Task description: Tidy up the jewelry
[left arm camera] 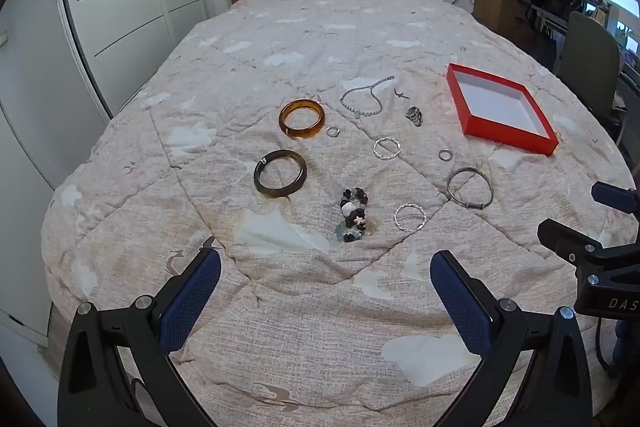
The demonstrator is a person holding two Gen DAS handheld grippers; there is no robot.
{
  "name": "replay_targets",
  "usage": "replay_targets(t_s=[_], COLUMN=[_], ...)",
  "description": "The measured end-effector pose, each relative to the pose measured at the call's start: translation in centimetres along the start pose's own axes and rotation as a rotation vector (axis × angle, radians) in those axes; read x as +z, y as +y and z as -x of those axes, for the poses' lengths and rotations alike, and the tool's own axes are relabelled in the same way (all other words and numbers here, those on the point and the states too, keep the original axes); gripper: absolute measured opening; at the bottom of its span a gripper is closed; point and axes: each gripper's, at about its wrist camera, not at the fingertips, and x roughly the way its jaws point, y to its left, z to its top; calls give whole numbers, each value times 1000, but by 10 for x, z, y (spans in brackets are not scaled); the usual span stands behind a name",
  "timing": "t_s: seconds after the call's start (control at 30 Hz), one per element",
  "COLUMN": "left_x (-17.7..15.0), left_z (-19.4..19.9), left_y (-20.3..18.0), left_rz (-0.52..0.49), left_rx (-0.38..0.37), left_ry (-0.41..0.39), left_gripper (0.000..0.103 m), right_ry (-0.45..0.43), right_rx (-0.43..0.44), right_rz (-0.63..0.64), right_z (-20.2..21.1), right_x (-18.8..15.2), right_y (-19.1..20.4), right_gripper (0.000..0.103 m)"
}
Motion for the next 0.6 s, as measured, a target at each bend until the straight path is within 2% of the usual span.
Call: replay_targets(t_s=[0.6], left_x=[0], left_z=[-5], left_y=[2], left_rz=[13], left_rx=[-42], left_ry=[18], left_gripper=[103], right_ry=[-33], right_rx=[0], right_rz=[0], right_z=[3], right_x=[2], right_y=[0], right_gripper=[103])
